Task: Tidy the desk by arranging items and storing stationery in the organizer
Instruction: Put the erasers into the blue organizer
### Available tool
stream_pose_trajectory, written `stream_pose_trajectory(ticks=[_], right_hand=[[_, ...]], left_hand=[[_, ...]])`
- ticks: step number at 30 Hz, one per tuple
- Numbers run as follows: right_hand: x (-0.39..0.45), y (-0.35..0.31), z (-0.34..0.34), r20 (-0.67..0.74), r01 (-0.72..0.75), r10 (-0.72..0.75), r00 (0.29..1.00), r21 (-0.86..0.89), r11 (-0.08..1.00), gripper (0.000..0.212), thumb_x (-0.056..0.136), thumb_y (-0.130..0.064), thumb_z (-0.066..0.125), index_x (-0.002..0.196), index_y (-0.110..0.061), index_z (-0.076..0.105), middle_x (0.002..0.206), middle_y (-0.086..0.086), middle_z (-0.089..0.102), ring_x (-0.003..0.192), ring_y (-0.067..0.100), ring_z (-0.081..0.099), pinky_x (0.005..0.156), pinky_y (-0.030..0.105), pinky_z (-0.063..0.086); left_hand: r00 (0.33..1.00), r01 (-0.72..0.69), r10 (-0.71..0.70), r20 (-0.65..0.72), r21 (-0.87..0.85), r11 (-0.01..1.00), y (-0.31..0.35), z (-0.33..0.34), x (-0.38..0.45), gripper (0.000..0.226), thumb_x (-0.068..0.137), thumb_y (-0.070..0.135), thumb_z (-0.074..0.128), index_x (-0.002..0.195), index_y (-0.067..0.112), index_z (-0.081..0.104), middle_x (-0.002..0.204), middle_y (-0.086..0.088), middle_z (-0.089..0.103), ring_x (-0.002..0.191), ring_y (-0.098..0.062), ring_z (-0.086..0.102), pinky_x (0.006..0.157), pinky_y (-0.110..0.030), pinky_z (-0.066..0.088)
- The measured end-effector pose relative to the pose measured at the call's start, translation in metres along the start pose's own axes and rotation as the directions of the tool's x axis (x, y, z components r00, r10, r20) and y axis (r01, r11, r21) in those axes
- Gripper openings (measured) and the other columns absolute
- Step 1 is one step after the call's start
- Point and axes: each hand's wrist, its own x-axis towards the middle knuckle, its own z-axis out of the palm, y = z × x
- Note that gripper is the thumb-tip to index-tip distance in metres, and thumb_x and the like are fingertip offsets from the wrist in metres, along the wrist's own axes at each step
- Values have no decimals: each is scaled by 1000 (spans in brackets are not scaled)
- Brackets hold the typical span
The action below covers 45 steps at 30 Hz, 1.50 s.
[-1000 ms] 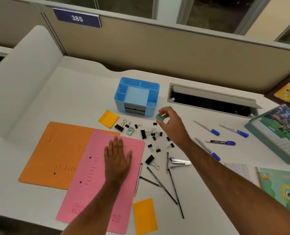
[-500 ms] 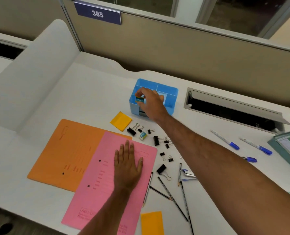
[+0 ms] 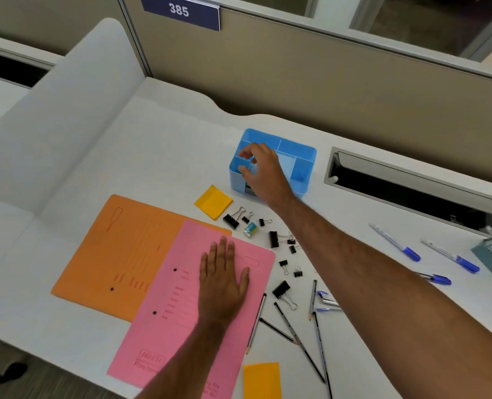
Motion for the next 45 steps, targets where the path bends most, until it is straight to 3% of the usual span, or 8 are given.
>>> stream_pose_trajectory(ticks=[2, 7, 13, 18, 25, 30, 36, 45], right_hand=[[-18, 5, -1, 22, 32, -33, 999, 44, 999, 16, 95, -17, 68, 110, -18, 61, 106, -5, 57, 100, 7, 52, 83, 14, 44], [-74, 32, 5, 152, 51, -47, 987, -20, 999, 16, 96, -27, 67, 108, -19, 61, 99, -9, 55, 90, 4, 51, 77, 17, 43], [-116, 54, 21, 290, -31, 97, 952, -222, 974, 39, 90, -44, 71, 118, -23, 54, 117, -6, 56, 108, 12, 46, 86, 31, 47], [-121, 47, 32, 245, -59, 138, 960, -303, 951, 49, 87, -48, 73, 122, -22, 51, 120, -3, 57, 109, 16, 48, 87, 32, 46], [-126, 44, 36, 176, -73, 127, 976, -286, 955, 36, 92, -35, 69, 119, -21, 51, 115, -1, 60, 104, 18, 53, 86, 37, 51], [-121, 32, 22, 113, -18, 44, 993, -224, 974, 34, 92, -34, 70, 117, -23, 50, 115, -4, 59, 103, 12, 48, 82, 29, 51], [-83, 8, 6, 25, 60, -56, 998, -203, 977, 35, 93, -31, 71, 119, -19, 52, 115, 0, 61, 106, 16, 51, 83, 34, 53], [-16, -11, -4, -79, 9, -20, 997, -140, 990, 31, 92, -21, 73, 115, -21, 52, 113, -1, 61, 108, 13, 52, 83, 30, 54]], left_hand=[[1000, -1, 1, -1, -5, 1000, 0, -1, 0, 76, 106, 58, 21, 164, 21, -11, 172, 0, -17, 158, -17, -17, 130, -44, -1], [1000, -3, 3, -3, -3, 1000, 0, -1, 1, 76, 106, 56, 23, 164, 19, -8, 172, -2, -13, 158, -18, -14, 130, -45, 1], [1000, -13, 13, -5, 3, 1000, 1, -1, 1, 76, 105, 55, 25, 164, 19, -6, 173, -2, -13, 159, -18, -14, 129, -44, -1], [1000, 1, -1, 12, 10, 1000, 1, -1, 1, 76, 106, 55, 24, 164, 20, -9, 172, -2, -17, 158, -18, -17, 129, -44, -3], [1000, 0, 0, 11, 10, 1000, 1, -1, 1, 76, 106, 56, 24, 164, 19, -7, 172, -1, -15, 158, -18, -16, 129, -44, -3], [1000, 0, -1, 15, 16, 1000, 1, -2, 1, 76, 106, 56, 23, 164, 19, -9, 172, -1, -17, 157, -17, -19, 129, -43, -6], [1000, -3, 3, 1, -1, 1000, 2, -3, 0, 76, 107, 55, 25, 164, 19, -10, 172, -1, -17, 157, -17, -19, 129, -44, -4], [1000, -7, 7, -6, -1, 1000, 0, -1, 0, 77, 106, 57, 22, 164, 18, -9, 172, -2, -16, 158, -19, -16, 130, -46, -1]])
